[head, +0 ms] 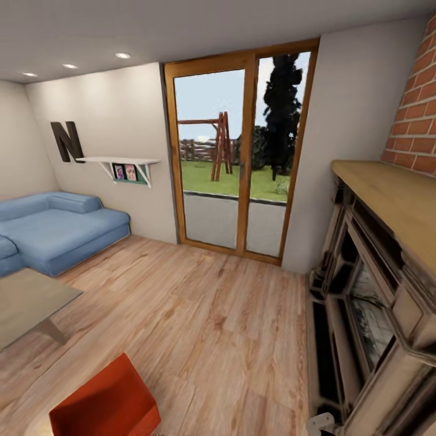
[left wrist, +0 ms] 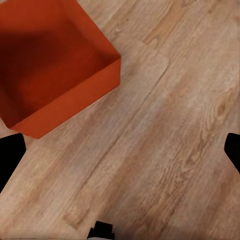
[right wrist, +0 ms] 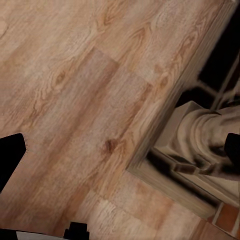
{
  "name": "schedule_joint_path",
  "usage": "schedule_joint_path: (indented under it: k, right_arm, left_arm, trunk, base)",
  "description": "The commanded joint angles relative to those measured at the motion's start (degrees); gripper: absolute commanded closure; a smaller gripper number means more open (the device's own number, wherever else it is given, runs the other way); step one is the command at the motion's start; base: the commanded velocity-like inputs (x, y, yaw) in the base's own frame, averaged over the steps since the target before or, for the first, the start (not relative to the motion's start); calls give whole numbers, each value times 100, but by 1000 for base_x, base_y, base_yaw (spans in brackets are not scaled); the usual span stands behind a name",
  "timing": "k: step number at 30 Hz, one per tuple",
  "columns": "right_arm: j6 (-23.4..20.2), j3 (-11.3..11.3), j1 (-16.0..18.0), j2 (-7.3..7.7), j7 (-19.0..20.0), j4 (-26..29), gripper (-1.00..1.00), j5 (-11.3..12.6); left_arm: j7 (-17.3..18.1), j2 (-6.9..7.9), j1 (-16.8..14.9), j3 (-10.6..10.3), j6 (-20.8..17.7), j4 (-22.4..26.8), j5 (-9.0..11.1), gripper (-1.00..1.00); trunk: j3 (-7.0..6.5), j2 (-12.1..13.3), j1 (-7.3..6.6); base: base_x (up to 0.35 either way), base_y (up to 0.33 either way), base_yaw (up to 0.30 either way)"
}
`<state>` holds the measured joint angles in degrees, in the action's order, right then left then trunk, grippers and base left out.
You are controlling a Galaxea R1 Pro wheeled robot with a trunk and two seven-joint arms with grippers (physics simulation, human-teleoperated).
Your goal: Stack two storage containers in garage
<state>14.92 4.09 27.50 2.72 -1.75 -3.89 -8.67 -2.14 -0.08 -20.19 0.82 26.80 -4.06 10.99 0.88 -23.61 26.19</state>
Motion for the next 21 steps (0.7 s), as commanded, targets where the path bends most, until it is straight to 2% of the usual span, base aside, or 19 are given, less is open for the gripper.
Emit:
schedule_joint_path:
  k: [1, 21]
  right_arm:
    - [37, 39, 10, 0, -18, -24, -100, -20]
    - [37, 39, 10, 0, -18, -23, -100, -20]
  left_arm:
    - [-6, -1, -11, 6, 36, -25, 0, -100]
    - [-6, -1, -11, 6, 29, -25, -1, -100]
  trunk:
    - [9, -11, 3]
    - [9, -11, 3]
  base:
    - [0, 0, 297]
    - [0, 0, 297]
